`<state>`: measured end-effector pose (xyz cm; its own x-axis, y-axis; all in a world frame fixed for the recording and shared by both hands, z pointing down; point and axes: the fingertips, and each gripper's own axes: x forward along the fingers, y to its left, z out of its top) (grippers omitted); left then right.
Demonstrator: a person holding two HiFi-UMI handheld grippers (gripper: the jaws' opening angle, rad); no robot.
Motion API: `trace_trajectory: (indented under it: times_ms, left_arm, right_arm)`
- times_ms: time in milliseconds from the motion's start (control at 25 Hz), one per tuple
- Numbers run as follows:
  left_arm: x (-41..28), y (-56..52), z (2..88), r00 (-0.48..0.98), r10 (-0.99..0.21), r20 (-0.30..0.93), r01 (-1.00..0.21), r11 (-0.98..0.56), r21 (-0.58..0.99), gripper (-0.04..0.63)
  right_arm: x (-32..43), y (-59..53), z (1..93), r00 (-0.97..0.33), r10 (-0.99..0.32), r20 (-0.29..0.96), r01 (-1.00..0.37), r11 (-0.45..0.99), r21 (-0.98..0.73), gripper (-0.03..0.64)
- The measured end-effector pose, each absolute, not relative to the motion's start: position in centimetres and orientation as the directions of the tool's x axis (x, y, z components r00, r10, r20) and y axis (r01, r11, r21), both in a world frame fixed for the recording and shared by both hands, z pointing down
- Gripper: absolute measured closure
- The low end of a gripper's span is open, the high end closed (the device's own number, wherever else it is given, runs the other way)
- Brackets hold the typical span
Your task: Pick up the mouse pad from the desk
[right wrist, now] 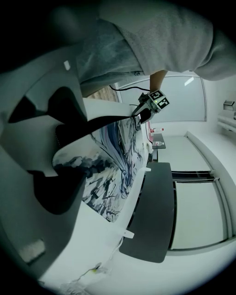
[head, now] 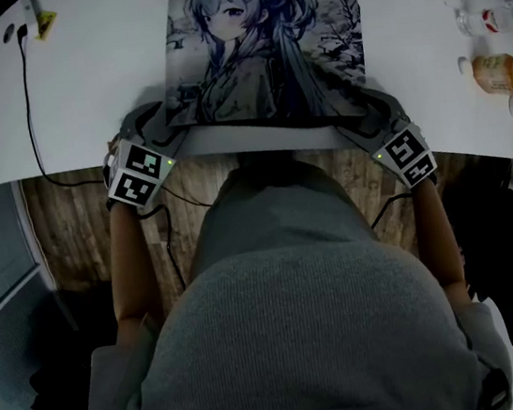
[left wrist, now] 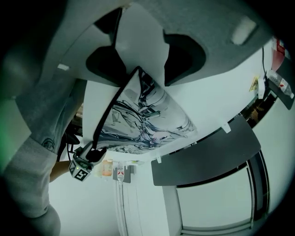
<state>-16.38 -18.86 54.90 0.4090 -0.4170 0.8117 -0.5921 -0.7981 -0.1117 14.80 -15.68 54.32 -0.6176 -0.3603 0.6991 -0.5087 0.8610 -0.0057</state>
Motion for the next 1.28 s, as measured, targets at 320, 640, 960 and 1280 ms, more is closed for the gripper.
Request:
trace_trajectory:
  times_ms: [320, 640, 960, 1280]
  left_arm:
    - [-15.9, -18.4, 55.0, 0.422, -0.411, 0.808, -0.602, -0.794, -0.089, 0.373]
    - [-16.1, -20.1, 54.0, 0.44, -0.51, 0.739, -0.724, -0.688, -0.044, 0.569]
    - [-15.4, -20.9, 53.0, 0.481, -0.559, 0.675, -0.822, -0.555, 0.127, 0.586]
    - [-15.1, -22.0, 51.5, 0.508, -0.655, 0.559, -0.861, -0.39, 0.325, 0.586]
  right_arm:
    - [15.2, -16.5, 54.2, -0.594, -0.413, 0.69, -0.555, 0.832, 0.021, 0.36]
    - [14.6, -17.0, 54.2, -0.572, -0.463, 0.677, -0.56, 0.823, 0.09, 0.464]
    - [14.3, -18.0, 53.9, -0.506, -0.576, 0.642, -0.601, 0.769, 0.217, 0.58]
    - [15.2, -19.6, 52.4, -0.495, -0.676, 0.546, -0.762, 0.64, 0.101, 0.591]
